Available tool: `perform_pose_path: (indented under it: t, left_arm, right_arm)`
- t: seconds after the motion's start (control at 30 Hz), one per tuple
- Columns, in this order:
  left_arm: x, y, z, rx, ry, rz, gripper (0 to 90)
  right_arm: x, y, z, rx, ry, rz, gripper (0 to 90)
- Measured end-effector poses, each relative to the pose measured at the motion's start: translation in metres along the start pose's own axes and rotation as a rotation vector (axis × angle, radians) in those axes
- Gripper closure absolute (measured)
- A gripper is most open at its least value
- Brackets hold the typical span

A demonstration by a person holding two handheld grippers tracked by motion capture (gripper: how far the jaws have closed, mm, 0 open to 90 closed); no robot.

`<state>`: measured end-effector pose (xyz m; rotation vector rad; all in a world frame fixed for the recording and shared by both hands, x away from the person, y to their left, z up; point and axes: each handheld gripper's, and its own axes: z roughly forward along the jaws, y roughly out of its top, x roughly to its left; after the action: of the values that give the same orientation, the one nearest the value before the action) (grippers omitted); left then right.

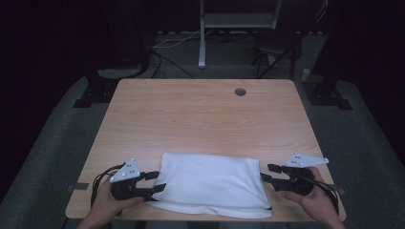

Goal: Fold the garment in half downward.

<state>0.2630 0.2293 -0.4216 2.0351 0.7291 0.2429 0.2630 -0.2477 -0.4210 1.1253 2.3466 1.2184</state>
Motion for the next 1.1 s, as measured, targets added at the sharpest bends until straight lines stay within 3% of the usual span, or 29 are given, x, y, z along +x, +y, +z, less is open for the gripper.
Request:
perform_pose_path:
  t: [0.13, 0.27, 0.4, 0.6, 0.83, 0.97, 1.1]
  left_arm:
    - [0.015, 0.018, 0.009, -0.001, 0.015, -0.011, 43.4]
    - [0.03, 0.031, 0.02, 0.02, 0.024, -0.019, 42.5]
    - [0.041, 0.035, 0.032, 0.048, 0.024, -0.036, 41.3]
    - [0.046, 0.035, 0.047, 0.073, 0.015, -0.045, 41.4]
    - [0.045, 0.034, 0.056, 0.127, -0.015, -0.031, 57.5]
    - [0.042, 0.033, 0.062, 0.16, -0.014, -0.009, 69.6]
    - [0.043, 0.034, 0.064, 0.162, -0.012, -0.016, 81.7]
  right_arm:
    - [-0.007, 0.005, 0.018, 0.029, -0.025, 0.038, 51.4]
    - [-0.01, 0.009, 0.023, 0.032, -0.029, 0.056, 51.4]
    - [-0.011, 0.011, 0.026, 0.034, -0.024, 0.056, 51.4]
    - [-0.012, 0.011, 0.029, 0.043, -0.027, 0.059, 50.9]
    - [-0.01, 0.013, 0.033, 0.068, -0.025, 0.042, 56.2]
    - [-0.007, 0.013, 0.04, 0.094, -0.009, 0.015, 71.0]
    - [-0.005, 0.015, 0.044, 0.107, -0.007, 0.005, 81.8]
